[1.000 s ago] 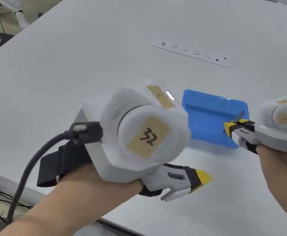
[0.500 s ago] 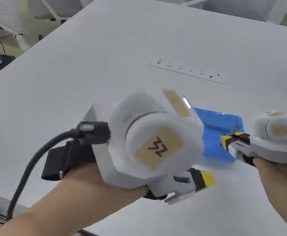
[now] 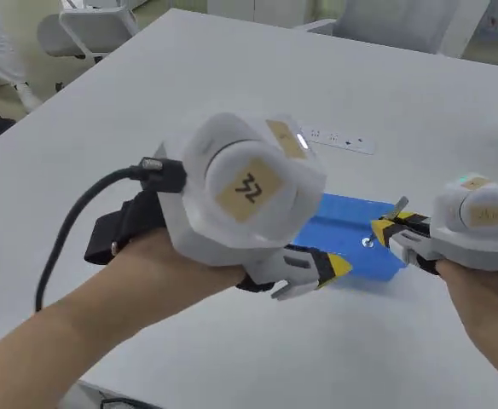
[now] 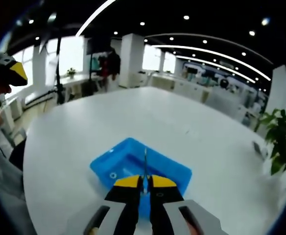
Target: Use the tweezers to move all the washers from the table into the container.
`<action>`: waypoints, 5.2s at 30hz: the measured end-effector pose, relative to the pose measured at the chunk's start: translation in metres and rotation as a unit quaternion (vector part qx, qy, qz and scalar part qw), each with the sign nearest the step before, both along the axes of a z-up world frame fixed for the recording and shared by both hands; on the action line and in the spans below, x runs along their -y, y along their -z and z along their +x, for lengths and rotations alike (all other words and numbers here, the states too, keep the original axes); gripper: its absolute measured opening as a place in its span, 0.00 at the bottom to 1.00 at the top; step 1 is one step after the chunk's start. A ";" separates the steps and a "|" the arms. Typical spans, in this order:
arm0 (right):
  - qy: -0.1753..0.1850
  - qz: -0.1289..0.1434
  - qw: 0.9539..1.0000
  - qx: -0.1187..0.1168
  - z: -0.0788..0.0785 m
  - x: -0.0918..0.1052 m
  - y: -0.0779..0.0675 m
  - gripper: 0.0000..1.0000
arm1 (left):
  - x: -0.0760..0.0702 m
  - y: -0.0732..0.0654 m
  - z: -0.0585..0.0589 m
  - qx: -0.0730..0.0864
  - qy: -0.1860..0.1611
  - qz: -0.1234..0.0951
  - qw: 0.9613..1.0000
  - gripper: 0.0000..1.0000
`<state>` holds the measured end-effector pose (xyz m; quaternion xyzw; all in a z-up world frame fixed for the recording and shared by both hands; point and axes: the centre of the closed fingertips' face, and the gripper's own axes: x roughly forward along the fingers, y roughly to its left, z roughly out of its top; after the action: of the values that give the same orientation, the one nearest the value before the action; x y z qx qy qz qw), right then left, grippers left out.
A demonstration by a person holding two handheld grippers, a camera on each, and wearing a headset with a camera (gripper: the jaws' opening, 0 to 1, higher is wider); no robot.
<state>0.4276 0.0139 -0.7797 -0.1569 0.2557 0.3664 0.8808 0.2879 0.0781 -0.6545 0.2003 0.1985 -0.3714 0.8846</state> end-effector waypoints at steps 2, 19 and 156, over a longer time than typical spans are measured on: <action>-0.001 -0.005 1.000 -0.006 0.001 0.000 0.009 0.03 | -0.001 0.001 -0.001 -0.003 -0.001 -0.002 1.000 0.52; 0.013 -0.003 0.999 -0.050 0.003 0.000 0.038 0.03 | -0.007 -0.002 0.006 0.004 -0.008 0.008 1.000 0.51; 0.112 0.081 0.989 -0.053 -0.151 0.075 -0.021 0.71 | -0.061 0.109 -0.034 -0.131 -0.203 -0.030 0.970 0.99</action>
<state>0.2766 -0.0612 -0.7584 -0.0357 0.2870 0.2923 0.9116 0.2536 0.1389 -0.7637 0.0787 0.3381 -0.2124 0.9135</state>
